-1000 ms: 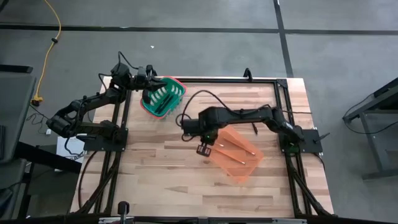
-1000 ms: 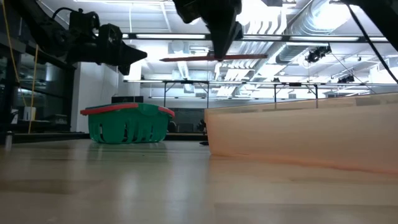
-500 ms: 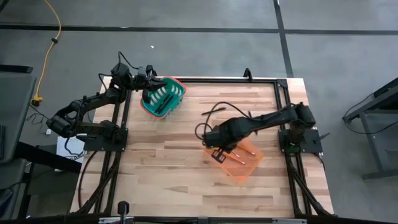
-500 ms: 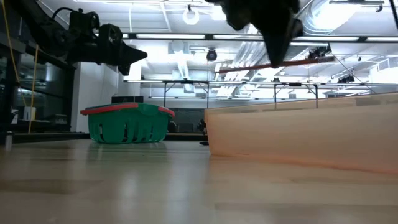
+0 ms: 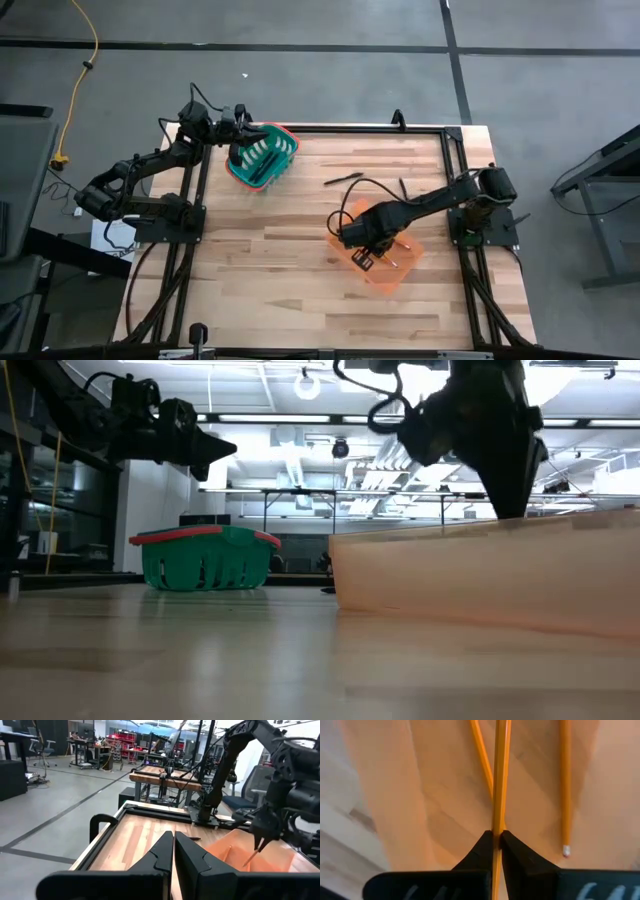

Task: Sort pens & pencils
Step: Put the orange pencil into the orange bin

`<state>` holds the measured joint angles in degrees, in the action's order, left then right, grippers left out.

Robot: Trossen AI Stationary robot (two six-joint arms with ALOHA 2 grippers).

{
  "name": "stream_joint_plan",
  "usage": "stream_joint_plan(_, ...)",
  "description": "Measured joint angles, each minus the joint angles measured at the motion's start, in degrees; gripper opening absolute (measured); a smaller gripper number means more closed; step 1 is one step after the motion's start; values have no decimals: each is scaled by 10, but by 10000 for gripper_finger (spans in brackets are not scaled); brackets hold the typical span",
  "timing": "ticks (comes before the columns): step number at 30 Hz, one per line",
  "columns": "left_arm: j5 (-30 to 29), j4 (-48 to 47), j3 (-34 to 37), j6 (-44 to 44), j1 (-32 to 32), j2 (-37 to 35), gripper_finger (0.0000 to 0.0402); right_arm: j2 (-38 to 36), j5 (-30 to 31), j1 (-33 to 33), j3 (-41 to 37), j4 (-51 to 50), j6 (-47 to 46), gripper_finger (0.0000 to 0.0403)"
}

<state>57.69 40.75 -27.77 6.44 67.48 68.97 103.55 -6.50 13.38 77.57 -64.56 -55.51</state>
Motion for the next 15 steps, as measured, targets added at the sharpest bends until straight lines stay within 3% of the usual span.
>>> stream_joint_plan(10, 0, -1, 0, 0, 0, 0, 5, 0, 2, -22, -100, 109, 11, 4)
stream_joint_plan(15, 0, -2, 0, 2, 0, 0, 5, 1, -11, -39, -122, 145, 20, 31)
